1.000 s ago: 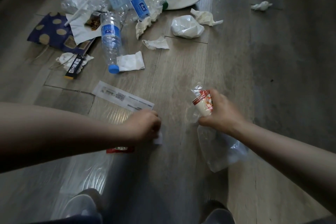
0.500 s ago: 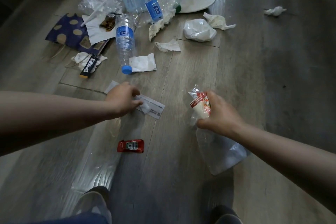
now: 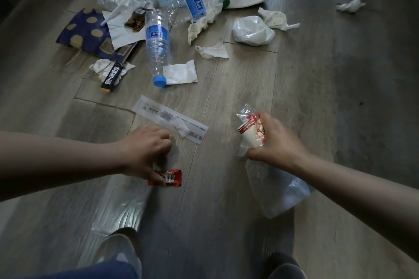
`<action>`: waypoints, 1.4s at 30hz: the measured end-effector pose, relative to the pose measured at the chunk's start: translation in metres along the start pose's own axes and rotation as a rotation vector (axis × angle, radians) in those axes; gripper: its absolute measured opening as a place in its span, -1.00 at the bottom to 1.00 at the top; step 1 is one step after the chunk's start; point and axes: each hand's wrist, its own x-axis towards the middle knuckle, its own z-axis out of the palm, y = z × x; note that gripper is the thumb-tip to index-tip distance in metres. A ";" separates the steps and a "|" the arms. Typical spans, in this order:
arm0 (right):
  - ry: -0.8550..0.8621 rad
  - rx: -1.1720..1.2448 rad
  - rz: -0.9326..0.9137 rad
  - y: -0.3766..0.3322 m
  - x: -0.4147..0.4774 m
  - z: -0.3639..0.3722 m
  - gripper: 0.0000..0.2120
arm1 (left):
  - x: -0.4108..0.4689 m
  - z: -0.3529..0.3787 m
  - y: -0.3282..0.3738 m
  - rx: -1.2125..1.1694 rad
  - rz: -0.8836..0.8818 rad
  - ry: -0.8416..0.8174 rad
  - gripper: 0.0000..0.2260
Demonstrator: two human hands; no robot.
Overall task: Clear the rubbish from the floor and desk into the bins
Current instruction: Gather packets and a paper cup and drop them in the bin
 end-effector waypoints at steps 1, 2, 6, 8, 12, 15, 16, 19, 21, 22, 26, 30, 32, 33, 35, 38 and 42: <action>0.000 0.000 -0.002 -0.001 0.000 0.000 -0.20 | 0.000 0.002 0.001 0.022 0.002 -0.025 -0.45; 0.000 -0.004 -0.003 -0.002 0.000 0.000 -0.21 | 0.001 0.005 0.002 0.039 0.008 -0.045 -0.44; 0.005 0.002 0.002 -0.002 0.001 -0.001 -0.20 | 0.004 0.011 0.009 0.007 0.063 -0.038 -0.56; 0.007 0.003 0.001 -0.002 0.000 -0.001 -0.19 | 0.005 0.011 0.008 -0.040 0.079 -0.011 -0.66; 0.017 0.018 0.002 0.000 0.000 -0.002 -0.20 | 0.010 0.007 -0.004 -0.059 0.084 0.041 -0.71; 0.037 0.020 0.004 -0.001 0.000 -0.003 -0.24 | 0.017 0.001 -0.015 -0.087 0.072 0.132 -0.78; 0.040 0.018 0.006 -0.002 0.000 -0.003 -0.26 | 0.019 -0.001 -0.017 -0.100 0.063 0.152 -0.80; 0.045 0.020 0.011 -0.003 0.001 -0.004 -0.30 | 0.023 -0.004 -0.021 -0.114 0.063 0.145 -0.84; 0.050 0.018 0.011 -0.003 0.001 -0.004 -0.31 | 0.025 -0.007 -0.021 -0.122 0.076 0.147 -0.85; 0.053 0.016 0.011 -0.002 0.001 -0.004 -0.31 | 0.026 -0.009 -0.022 -0.133 0.075 0.163 -0.85; 0.048 0.011 0.014 0.000 0.001 -0.003 -0.24 | 0.036 -0.026 -0.036 -0.156 0.012 0.259 -0.85; 0.037 0.039 0.017 0.002 0.003 -0.003 -0.22 | 0.049 -0.038 -0.042 -0.189 -0.056 0.319 -0.74; 0.038 0.053 0.023 0.004 0.006 -0.002 -0.23 | 0.056 -0.046 -0.041 -0.208 -0.080 0.366 -0.71; 0.045 0.061 0.027 0.005 0.008 -0.002 -0.24 | 0.062 -0.051 -0.042 -0.211 -0.085 0.401 -0.71; 0.057 0.083 0.037 0.008 0.012 -0.002 -0.26 | 0.076 -0.064 -0.044 -0.228 -0.102 0.465 -0.72; 0.059 0.142 0.061 0.014 0.019 -0.005 -0.24 | 0.102 -0.084 -0.050 -0.216 -0.144 0.486 -0.71; 0.085 0.200 0.063 0.019 0.028 -0.008 -0.20 | 0.139 -0.102 -0.059 -0.162 -0.150 0.460 -0.62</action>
